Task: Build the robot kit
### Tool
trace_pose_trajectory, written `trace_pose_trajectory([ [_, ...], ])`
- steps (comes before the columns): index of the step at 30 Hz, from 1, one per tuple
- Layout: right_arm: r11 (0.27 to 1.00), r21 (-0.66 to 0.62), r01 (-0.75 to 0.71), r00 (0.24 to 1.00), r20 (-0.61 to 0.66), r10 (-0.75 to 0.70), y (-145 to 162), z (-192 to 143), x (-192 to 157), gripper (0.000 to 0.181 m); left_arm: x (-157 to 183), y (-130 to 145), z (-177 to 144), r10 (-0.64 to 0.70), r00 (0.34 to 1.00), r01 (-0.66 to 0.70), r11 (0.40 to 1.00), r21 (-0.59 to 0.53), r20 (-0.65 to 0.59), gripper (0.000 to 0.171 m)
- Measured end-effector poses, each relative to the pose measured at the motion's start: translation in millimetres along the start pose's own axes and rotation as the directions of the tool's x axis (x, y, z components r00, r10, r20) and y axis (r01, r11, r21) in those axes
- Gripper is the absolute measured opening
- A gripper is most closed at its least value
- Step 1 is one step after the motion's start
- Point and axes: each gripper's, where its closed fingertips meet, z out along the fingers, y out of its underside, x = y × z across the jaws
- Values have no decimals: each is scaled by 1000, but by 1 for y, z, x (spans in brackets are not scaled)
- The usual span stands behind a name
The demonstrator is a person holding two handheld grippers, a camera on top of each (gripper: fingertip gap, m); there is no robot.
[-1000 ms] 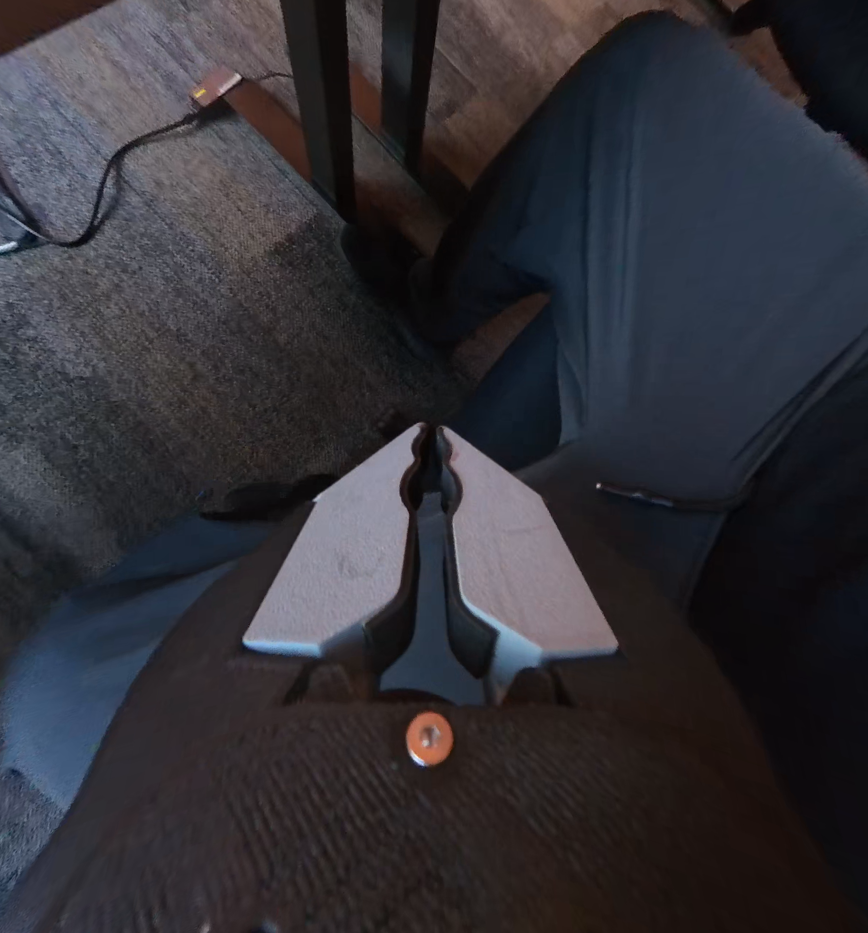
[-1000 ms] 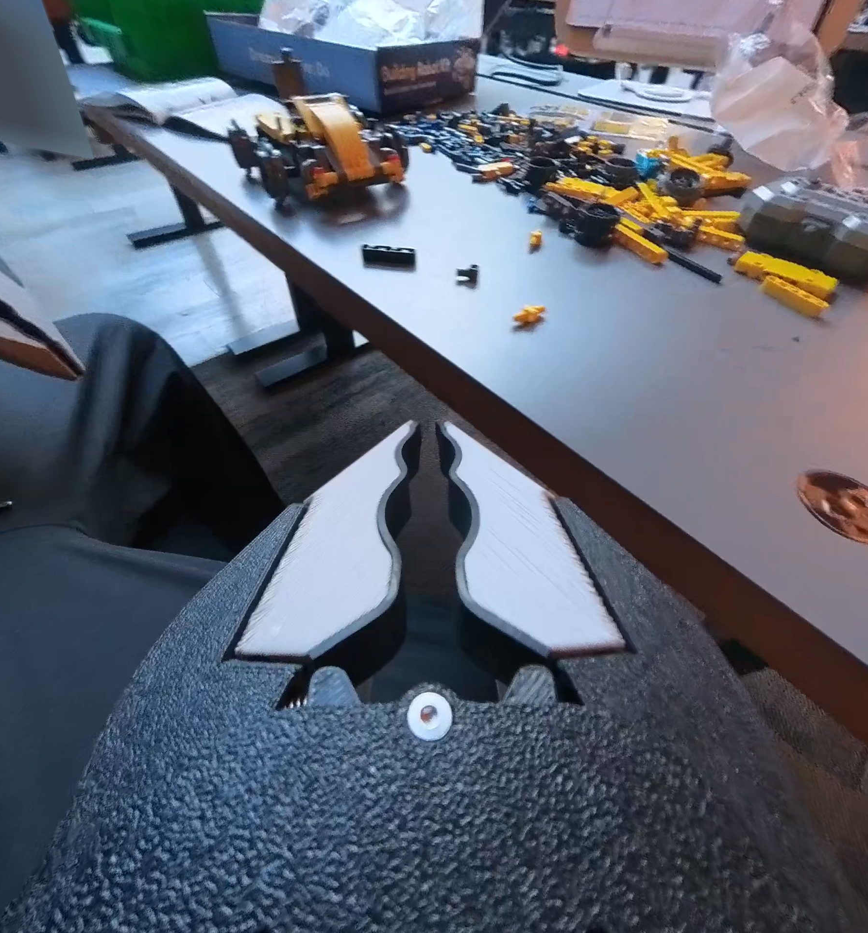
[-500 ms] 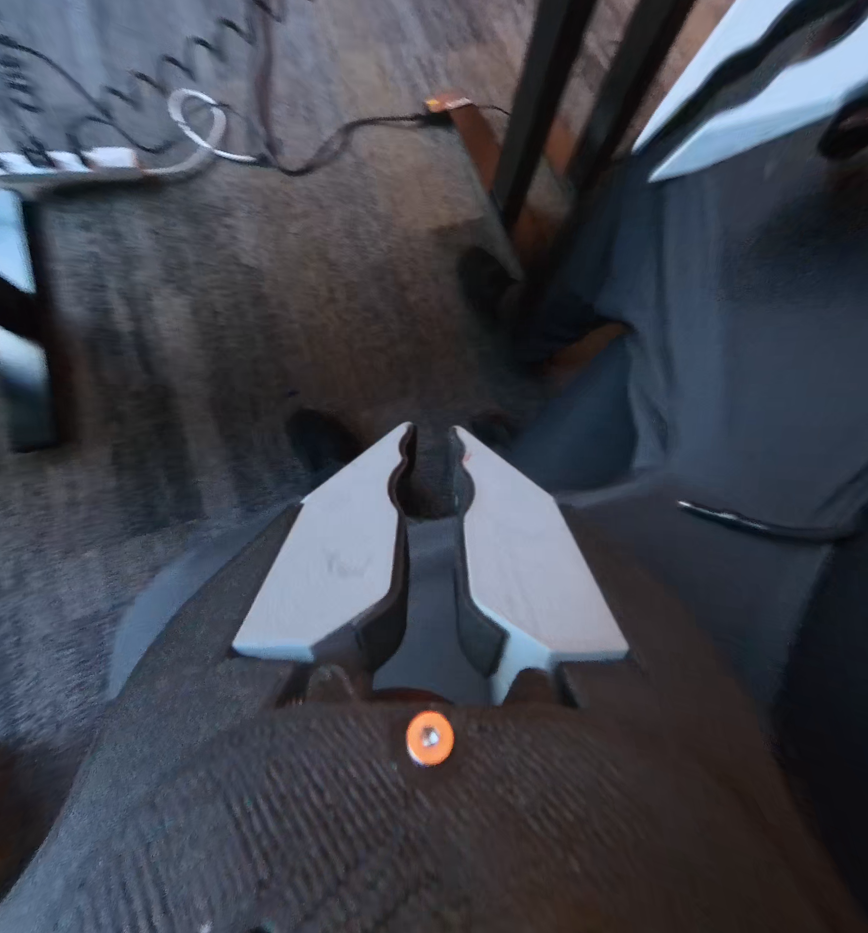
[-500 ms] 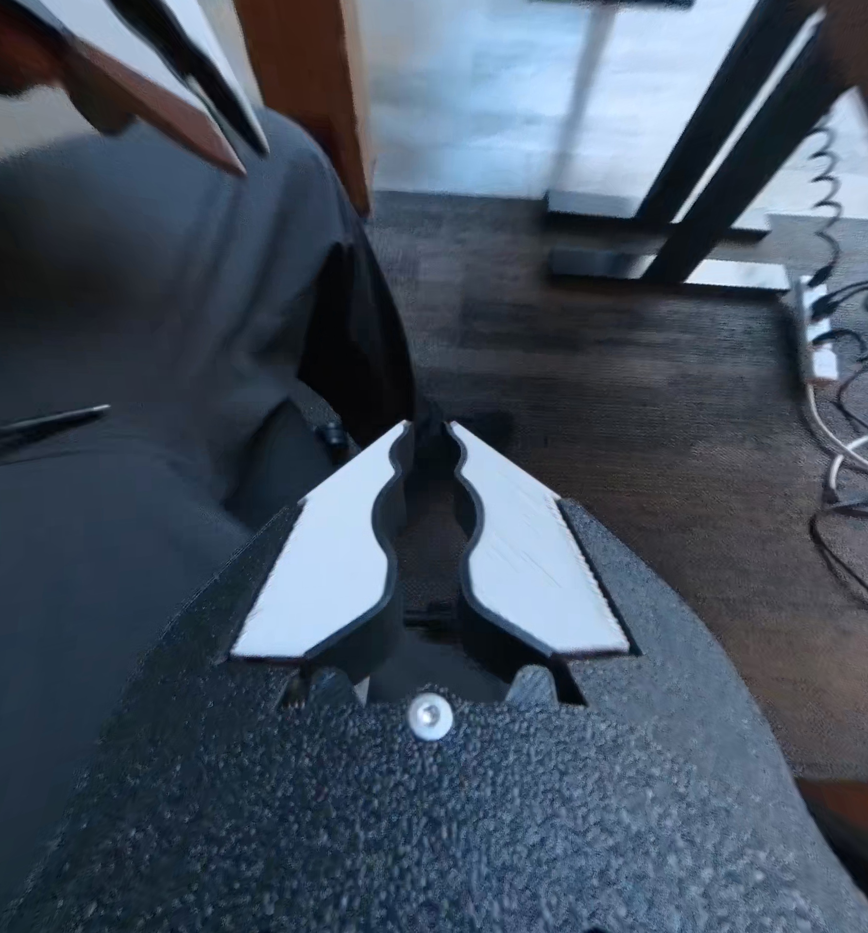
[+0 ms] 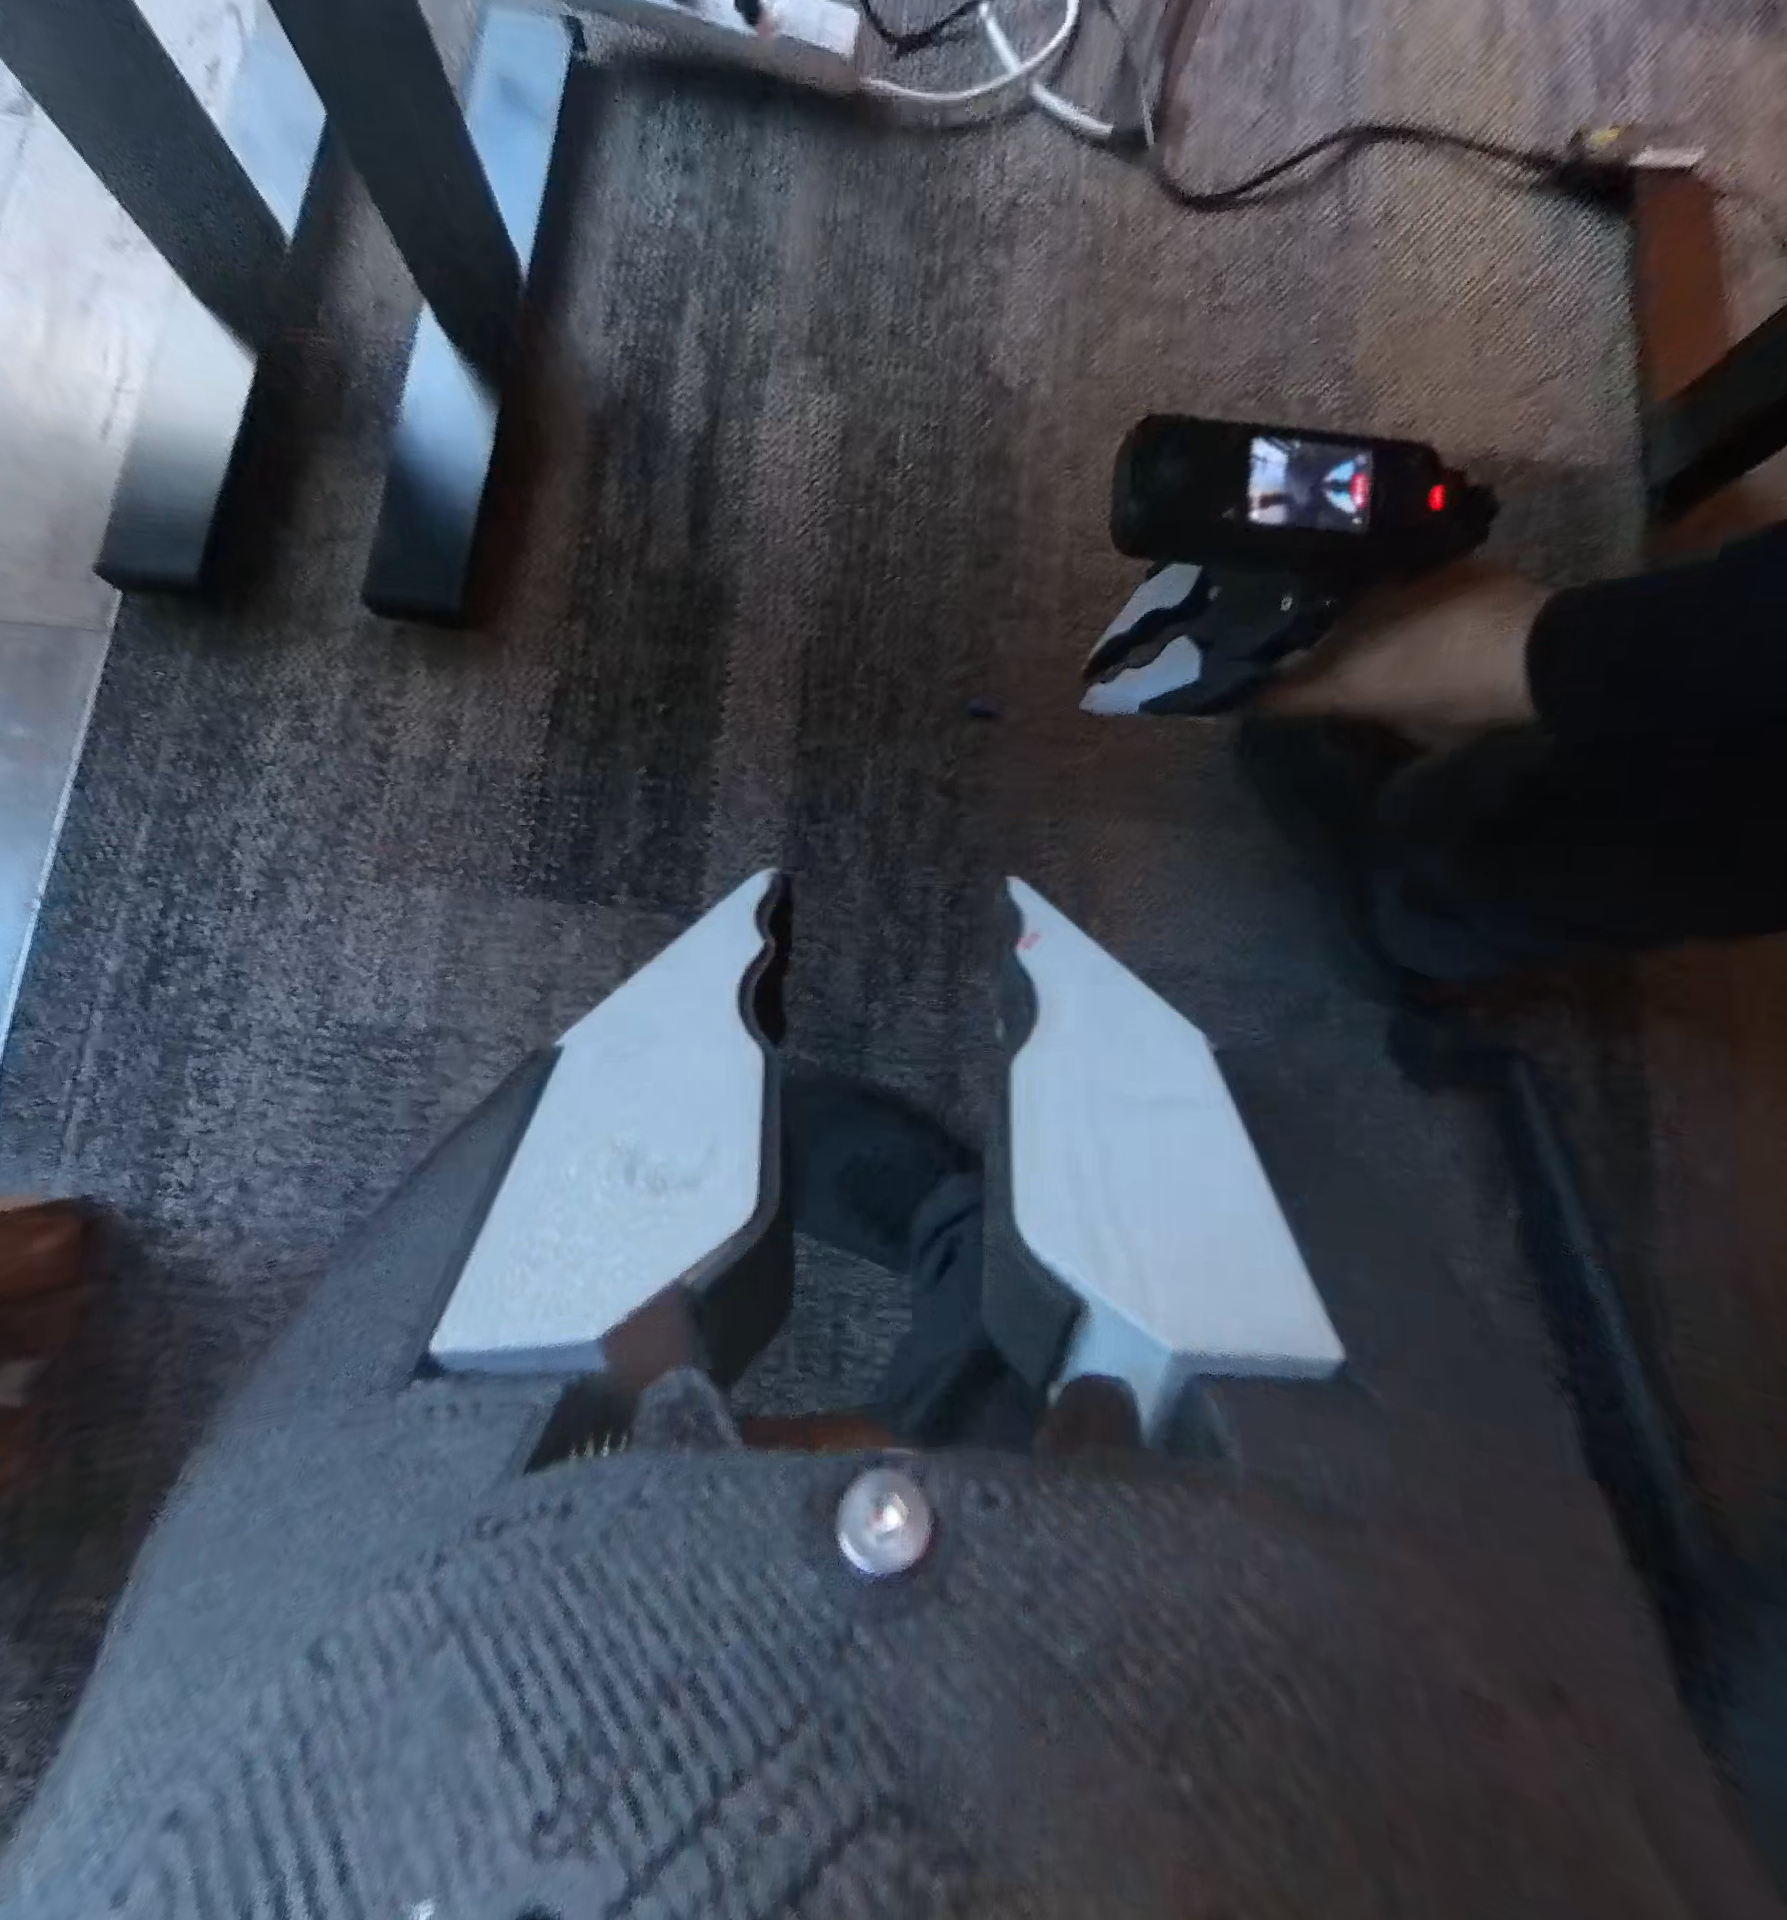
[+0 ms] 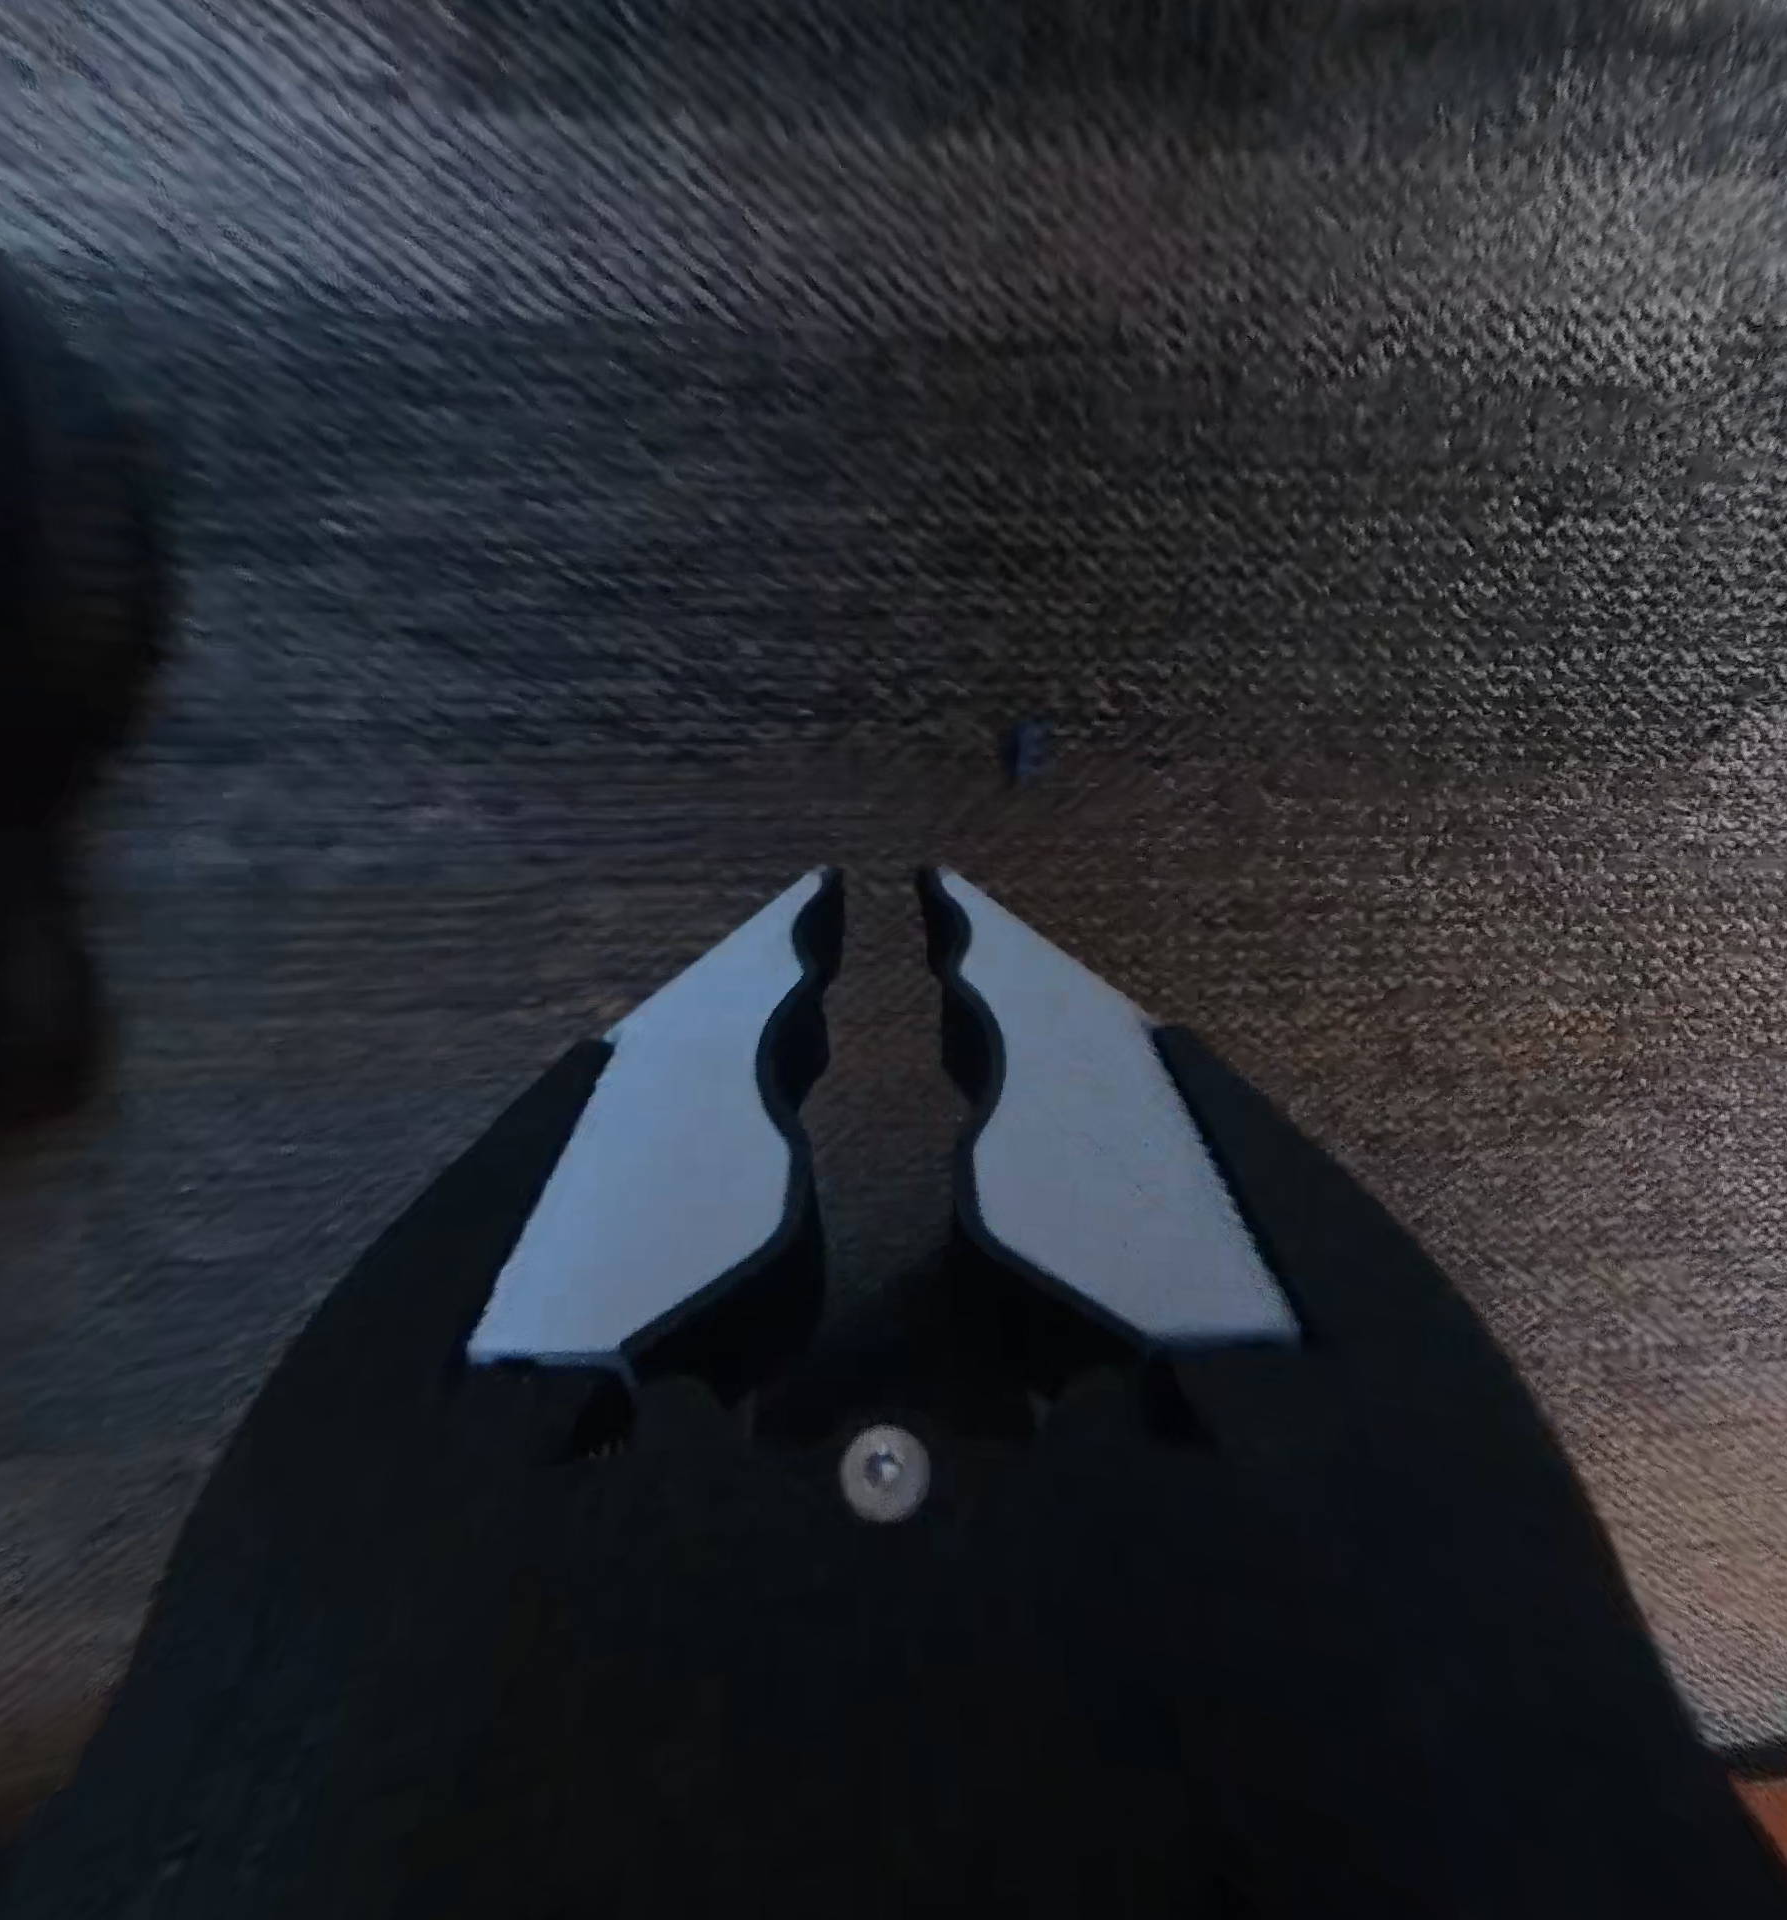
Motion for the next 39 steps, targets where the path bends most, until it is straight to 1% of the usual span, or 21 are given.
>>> trace_pose_trajectory([
  [1, 1000, -24, 16, 1000, -17, -16, 4, 19, 10, 16, -10, 7, 9, 24, 1000, -24, 1000, -18, 4, 29],
  [2, 998, -45, 40, 998, -40, -42, 8, 37, 19, 16, -19, 17, 17, 33, 999, -33, 997, -63, -1, 28],
  [5, 993, -99, 63, 996, -56, -68, 12, 83, 33, 16, -51, 42, 34, -24, 1000, 23, 988, -150, -10, 29],
  [8, 992, -123, 26, 998, -57, -34, 12, 123, 41, 16, -80, 50, 45, -101, 995, 98, 983, -156, -8, 28],
  [11, 984, -176, -27, 996, -90, 11, 19, 157, 51, 16, -105, 59, 57, -103, 995, 103, 978, -181, 10, 27],
  [13, 969, -237, -73, 996, -76, 57, 31, 174, 52, 14, -124, 58, 59, -111, 993, 115, 980, -164, 31, 28],
  [14, 960, -266, -87, 995, -69, 71, 37, 180, 52, 13, -137, 61, 58, -127, 990, 134, 979, -151, 59, 27],
  [15, 960, -264, -95, 995, -56, 83, 38, 184, 50, 11, -147, 65, 56, -159, 984, 169, 975, -144, 79, 26],
  [17, 963, -244, -116, 993, -31, 112, 38, 185, 48, 8, -157, 79, 52, -215, 972, 228, 961, -158, 94, 26],
  [18, 965, -227, -133, 991, -25, 131, 39, 185, 48, 7, -160, 82, 50, -220, 970, 234, 959, -159, 103, 25],
  [20, 958, -227, -175, 984, -13, 177, 44, 180, 47, 4, -160, 81, 50, -201, 974, 215, 964, -157, 104, 22],
  [22, 966, -213, -146, 989, -23, 145, 44, 165, 46, 4, -155, 72, 51, -175, 980, 187, 971, -148, 92, 21],
  [24, 988, -144, -51, 998, -44, 45, 29, 136, 45, 4, -151, 57, 52, -147, 985, 157, 979, -127, 90, 20],
  [26, 997, -59, 52, 998, -38, -54, 6, 95, 34, 4, -146, 37, 53, -139, 987, 146, 985, -88, 81, 20],
  [29, 981, 90, 173, 985, -21, -172, -33, 15, 3, 4, -134, -2, 57, -126, 990, 127, 992, -24, 70, 20],
  [31, 960, 166, 226, 973, 8, -231, -56, -44, -25, 4, -124, -35, 59, -105, 992, 103, 994, 33, 76, 19],
  [32, 946, 216, 241, 968, 13, -250, -68, -79, -38, 4, -123, -50, 59, -89, 990, 83, 995, 57, 110, 18],
  [33, 932, 268, 243, 966, 15, -256, -78, -116, -52, 4, -128, -63, 56, -96, 981, 83, 993, 83, 170, 17],
  [35, 904, 373, 207, 972, 29, -234, -91, -200, -80, 4, -135, -88, 48, -189, 957, 152, 972, 177, 221, 17],
  [37, 861, 481, 165, 978, 34, -207, -95, -294, -107, 4, -131, -97, 43, -300, 931, 248, 938, 243, 209, 19],
  [39, 796, 591, 127, 985, 18, -171, -89, -393, -126, 5, -113, -98, 43, -393, 906, 343, 899, 271, 156, 20],
])
